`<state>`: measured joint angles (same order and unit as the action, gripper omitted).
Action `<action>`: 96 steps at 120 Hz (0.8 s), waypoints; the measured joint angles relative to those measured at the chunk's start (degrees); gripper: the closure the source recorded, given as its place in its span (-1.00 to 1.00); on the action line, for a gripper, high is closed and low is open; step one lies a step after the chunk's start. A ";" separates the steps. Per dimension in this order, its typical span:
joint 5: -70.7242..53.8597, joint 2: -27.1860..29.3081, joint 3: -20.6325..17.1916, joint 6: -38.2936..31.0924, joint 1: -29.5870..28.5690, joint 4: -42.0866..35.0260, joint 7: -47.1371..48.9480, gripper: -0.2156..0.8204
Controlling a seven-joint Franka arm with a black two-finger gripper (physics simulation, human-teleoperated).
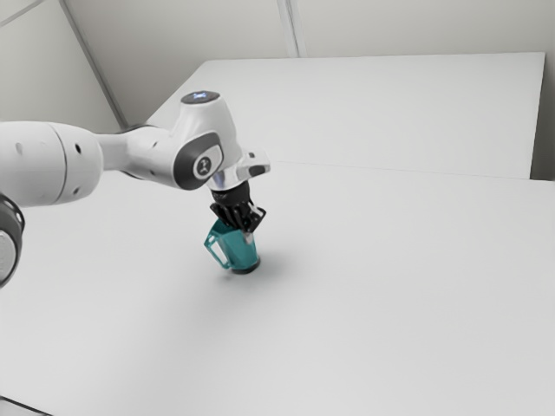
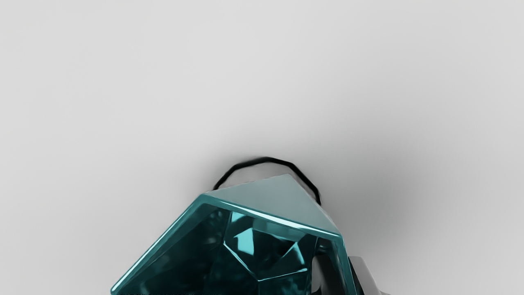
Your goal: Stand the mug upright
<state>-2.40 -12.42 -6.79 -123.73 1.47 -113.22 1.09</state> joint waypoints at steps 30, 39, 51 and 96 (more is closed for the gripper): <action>0.52 -0.39 -0.09 -0.88 0.52 0.06 0.77 0.36; 0.77 0.47 -0.14 -0.95 0.75 0.07 0.82 0.08; 1.33 2.36 -0.21 -0.67 0.85 0.25 0.77 -0.17; 3.77 4.67 3.63 14.33 -0.06 18.51 -1.15 -0.51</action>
<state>1.37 -7.74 -3.16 -109.40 1.41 -94.70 -0.05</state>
